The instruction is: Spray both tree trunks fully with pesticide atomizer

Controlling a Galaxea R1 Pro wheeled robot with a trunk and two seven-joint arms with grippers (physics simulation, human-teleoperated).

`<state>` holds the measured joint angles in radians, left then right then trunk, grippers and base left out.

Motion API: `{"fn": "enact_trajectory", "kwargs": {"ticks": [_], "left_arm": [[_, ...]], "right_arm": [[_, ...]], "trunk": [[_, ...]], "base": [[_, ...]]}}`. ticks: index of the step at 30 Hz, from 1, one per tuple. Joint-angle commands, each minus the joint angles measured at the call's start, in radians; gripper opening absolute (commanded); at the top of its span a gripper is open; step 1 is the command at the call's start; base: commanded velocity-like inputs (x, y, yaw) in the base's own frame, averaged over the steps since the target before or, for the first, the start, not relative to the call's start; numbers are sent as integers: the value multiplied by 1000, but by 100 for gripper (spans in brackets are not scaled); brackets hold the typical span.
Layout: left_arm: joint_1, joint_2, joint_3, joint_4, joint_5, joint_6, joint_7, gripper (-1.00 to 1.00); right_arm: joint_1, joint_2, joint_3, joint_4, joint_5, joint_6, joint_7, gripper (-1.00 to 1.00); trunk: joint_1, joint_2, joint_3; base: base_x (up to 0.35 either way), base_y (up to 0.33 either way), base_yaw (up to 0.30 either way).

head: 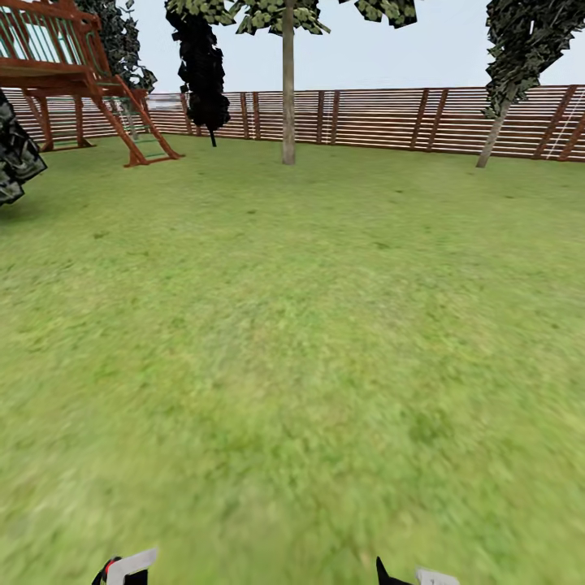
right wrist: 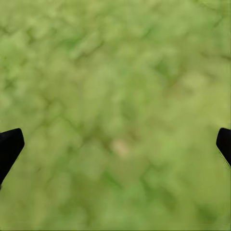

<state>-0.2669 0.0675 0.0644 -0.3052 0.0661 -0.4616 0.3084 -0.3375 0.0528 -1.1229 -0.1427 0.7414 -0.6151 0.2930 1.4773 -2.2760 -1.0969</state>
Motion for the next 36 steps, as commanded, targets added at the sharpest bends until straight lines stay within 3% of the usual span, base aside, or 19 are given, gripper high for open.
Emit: {"fn": "enact_trajectory", "kwargs": {"ticks": [1, 36], "left_arm": [[0, 0, 0, 0, 0, 0, 0, -100], [0, 0, 0, 0, 0, 0, 0, -100]], "right_arm": [[0, 0, 0, 0, 0, 0, 0, 100], [0, 0, 0, 0, 0, 0, 0, 100]], "trunk": [[0, 0, 0], [0, 0, 0]], "base": [[339, 0, 0], [339, 0, 0]]}}
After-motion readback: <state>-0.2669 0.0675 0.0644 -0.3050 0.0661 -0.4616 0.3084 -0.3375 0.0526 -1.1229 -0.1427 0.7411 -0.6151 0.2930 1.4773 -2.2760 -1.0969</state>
